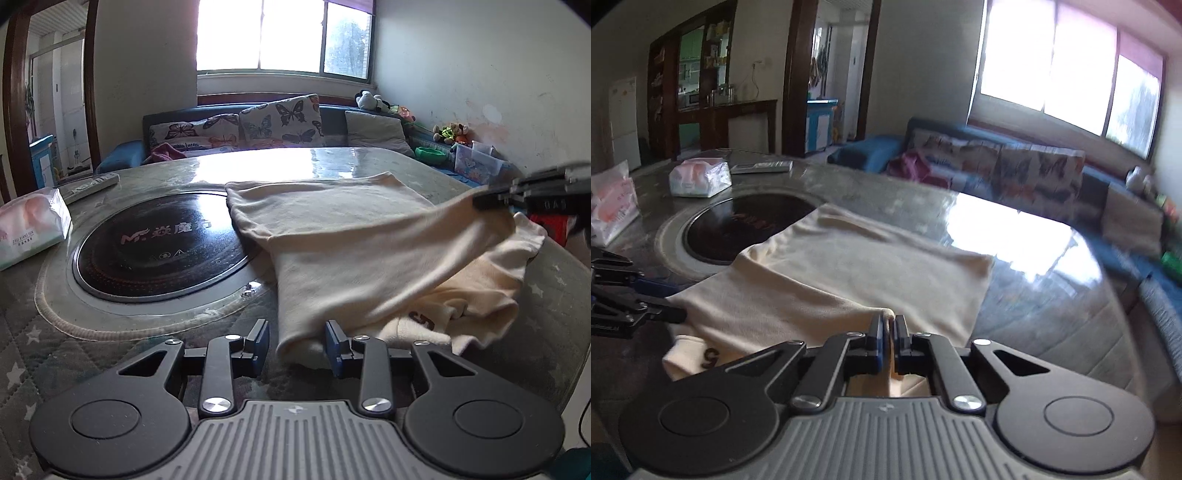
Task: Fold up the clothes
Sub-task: 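Grasp the sweatshirt side near the logo with the right gripper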
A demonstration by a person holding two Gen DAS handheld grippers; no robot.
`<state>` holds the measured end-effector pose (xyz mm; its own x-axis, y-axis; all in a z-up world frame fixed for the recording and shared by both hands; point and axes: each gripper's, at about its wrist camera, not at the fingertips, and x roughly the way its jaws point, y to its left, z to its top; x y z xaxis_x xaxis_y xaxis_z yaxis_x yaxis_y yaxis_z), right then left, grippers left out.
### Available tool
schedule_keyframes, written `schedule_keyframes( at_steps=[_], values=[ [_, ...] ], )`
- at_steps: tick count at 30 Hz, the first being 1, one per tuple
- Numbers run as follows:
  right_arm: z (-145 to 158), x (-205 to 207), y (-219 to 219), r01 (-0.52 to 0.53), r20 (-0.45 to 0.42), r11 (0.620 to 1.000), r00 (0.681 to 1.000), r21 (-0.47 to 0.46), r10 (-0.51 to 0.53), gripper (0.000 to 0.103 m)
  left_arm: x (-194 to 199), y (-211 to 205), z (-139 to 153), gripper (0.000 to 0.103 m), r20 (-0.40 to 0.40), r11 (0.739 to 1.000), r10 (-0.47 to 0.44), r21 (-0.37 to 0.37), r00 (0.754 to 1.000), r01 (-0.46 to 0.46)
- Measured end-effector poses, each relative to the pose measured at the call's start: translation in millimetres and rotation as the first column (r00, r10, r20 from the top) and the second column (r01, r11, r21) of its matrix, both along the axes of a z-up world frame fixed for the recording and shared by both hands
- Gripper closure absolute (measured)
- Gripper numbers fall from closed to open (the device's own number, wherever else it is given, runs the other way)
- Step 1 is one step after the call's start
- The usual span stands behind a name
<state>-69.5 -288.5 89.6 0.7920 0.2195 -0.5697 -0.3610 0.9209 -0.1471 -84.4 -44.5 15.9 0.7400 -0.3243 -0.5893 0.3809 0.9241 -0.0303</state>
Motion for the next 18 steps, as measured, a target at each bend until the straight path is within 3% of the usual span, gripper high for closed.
schedule_keyframes(
  at_steps=[2, 4, 6, 11, 14, 18],
  values=[
    [-4.5, 2.2, 0.4, 0.023, 0.006, 0.999, 1.0, -0.04, -0.023, 0.096, -1.1, -2.2, -0.8, 0.071, 0.01, 1.0, -0.01, 0.013, 1.0, 0.01],
    [-18.5, 8.7, -4.2, 0.048, -0.06, 0.998, 0.997, -0.046, -0.051, 0.088, -2.2, -4.0, 0.2, 0.088, 0.023, 1.0, -0.023, 0.022, 0.999, 0.022],
    [-25.2, 8.9, -9.6, 0.065, -0.085, 0.997, 0.994, -0.03, -0.067, 0.086, -3.3, -3.2, 2.8, 0.091, 0.031, 0.999, -0.021, 0.025, 0.999, 0.021],
    [-21.0, 4.8, -15.5, 0.052, -0.082, 0.997, 0.995, 0.05, -0.048, 0.086, -5.7, 1.4, 6.3, 0.091, 0.033, 0.999, -0.019, 0.029, 0.999, 0.018],
    [-33.3, 11.6, -12.3, 0.035, -0.115, 0.996, 0.993, 0.083, -0.025, 0.086, -4.5, 2.3, 4.6, 0.091, 0.014, 1.0, -0.011, 0.028, 1.0, 0.01],
    [-47.6, 12.6, -9.3, 0.018, -0.103, 0.998, 0.995, 0.059, -0.012, 0.085, -4.3, 6.1, 8.2, 0.085, -0.011, 1.0, -0.001, 0.021, 1.0, 0.001]
  ],
)
